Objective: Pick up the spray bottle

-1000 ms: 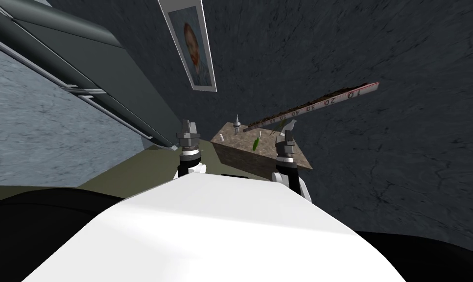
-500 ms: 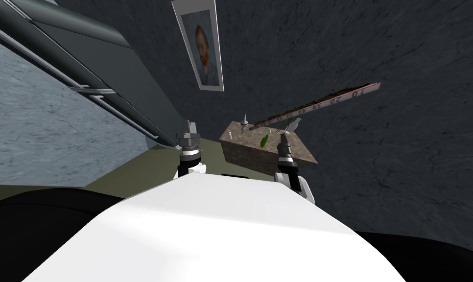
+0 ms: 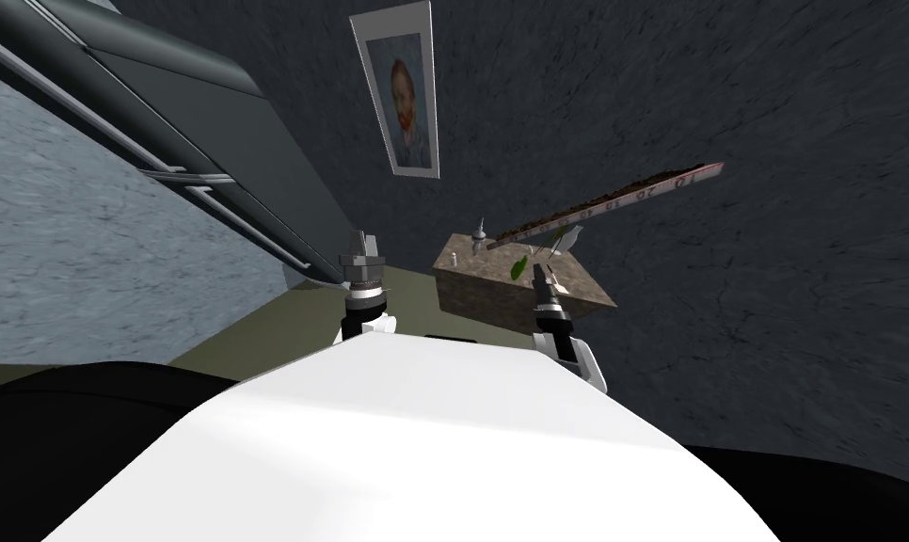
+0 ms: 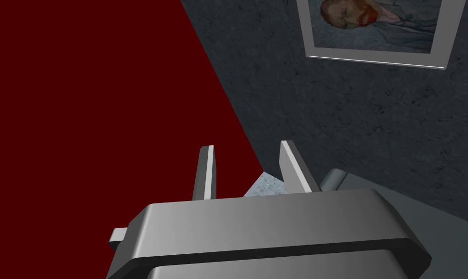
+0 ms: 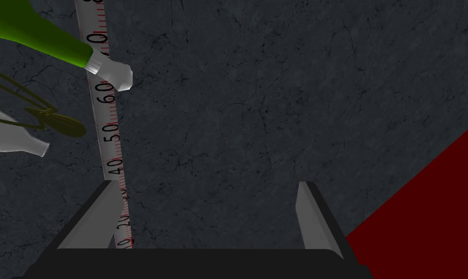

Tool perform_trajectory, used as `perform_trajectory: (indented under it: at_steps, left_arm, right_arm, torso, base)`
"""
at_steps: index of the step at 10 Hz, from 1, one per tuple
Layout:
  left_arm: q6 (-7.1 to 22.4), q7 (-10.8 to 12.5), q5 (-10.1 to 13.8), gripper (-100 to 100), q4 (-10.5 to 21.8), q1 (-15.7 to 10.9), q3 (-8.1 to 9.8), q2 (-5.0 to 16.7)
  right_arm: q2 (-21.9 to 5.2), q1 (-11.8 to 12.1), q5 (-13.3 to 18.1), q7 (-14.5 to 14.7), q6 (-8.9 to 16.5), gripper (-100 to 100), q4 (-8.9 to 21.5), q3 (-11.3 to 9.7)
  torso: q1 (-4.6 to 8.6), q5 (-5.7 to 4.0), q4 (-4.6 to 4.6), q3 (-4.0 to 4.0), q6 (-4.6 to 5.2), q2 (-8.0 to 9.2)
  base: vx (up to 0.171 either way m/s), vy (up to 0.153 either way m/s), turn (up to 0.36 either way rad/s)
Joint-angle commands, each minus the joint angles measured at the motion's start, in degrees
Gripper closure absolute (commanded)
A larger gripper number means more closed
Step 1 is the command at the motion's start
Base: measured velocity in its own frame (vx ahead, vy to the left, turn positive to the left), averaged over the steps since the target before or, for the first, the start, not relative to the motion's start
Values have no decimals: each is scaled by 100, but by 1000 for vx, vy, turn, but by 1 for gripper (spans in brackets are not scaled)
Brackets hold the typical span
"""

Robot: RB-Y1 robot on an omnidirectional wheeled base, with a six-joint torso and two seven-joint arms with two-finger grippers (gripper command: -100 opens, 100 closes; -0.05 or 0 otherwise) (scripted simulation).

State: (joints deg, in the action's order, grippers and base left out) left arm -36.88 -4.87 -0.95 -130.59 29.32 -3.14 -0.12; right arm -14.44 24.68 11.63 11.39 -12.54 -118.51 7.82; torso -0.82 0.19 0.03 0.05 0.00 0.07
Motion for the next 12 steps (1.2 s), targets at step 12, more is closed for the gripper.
perform_trajectory:
  at_steps: [12]
  left_arm:
    - [-1, 0, 0, 0, -1, 2, 2, 2]
  right_arm:
    - [-635, -291, 1583, 1336, 435, -100, 1318, 131]
  torso:
    - [85, -17, -16, -42, -1, -72]
  base:
    - [98, 46, -52]
